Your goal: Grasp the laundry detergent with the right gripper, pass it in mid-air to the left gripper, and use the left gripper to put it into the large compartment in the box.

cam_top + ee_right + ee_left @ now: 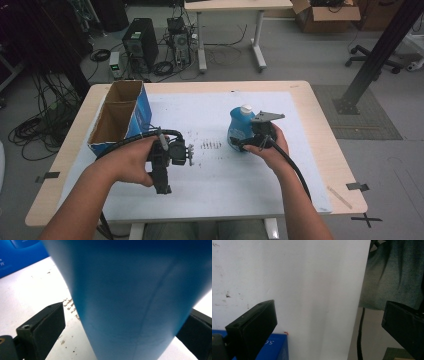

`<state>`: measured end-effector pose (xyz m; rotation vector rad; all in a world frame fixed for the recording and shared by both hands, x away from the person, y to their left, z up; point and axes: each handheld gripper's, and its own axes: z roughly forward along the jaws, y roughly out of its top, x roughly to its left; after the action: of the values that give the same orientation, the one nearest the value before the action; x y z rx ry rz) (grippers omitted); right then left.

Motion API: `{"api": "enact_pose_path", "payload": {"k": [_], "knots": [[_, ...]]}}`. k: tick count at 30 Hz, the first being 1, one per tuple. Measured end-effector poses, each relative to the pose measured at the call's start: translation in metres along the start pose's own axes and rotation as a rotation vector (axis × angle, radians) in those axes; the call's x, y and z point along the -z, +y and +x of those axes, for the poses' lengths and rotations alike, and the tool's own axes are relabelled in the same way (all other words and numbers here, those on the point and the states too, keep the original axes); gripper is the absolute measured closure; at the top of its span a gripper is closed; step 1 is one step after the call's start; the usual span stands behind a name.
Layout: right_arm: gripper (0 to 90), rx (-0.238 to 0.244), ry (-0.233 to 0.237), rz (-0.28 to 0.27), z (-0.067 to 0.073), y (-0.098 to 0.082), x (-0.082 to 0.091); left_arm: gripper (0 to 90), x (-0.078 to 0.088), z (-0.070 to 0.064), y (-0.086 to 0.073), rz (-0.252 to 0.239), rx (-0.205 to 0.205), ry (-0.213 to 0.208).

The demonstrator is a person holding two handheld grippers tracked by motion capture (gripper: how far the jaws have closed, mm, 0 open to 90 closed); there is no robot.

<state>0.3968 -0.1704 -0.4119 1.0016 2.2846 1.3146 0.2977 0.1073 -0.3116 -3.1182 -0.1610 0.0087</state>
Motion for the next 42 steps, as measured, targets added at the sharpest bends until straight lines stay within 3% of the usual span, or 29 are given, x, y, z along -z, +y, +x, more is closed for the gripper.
{"api": "enact_pose_path", "payload": {"k": [10, 29, 42], "knots": [[5.9, -0.033, -0.029, -0.032, 0.0011, -0.0012, -0.0020, 0.4, -0.0020, 0.0003, -0.0018, -0.001, 0.001, -0.003], [21.3, -0.009, -0.044, -0.065, 0.0064, -0.0028, -0.0067, 0.4, -0.0026, 0.0005, -0.0045, -0.004, 0.005, -0.004], [26.9, -0.002, -0.044, -0.072, 0.0073, -0.0027, -0.0063, 0.4, -0.0031, 0.0006, -0.0034, -0.005, 0.005, -0.004]]}}
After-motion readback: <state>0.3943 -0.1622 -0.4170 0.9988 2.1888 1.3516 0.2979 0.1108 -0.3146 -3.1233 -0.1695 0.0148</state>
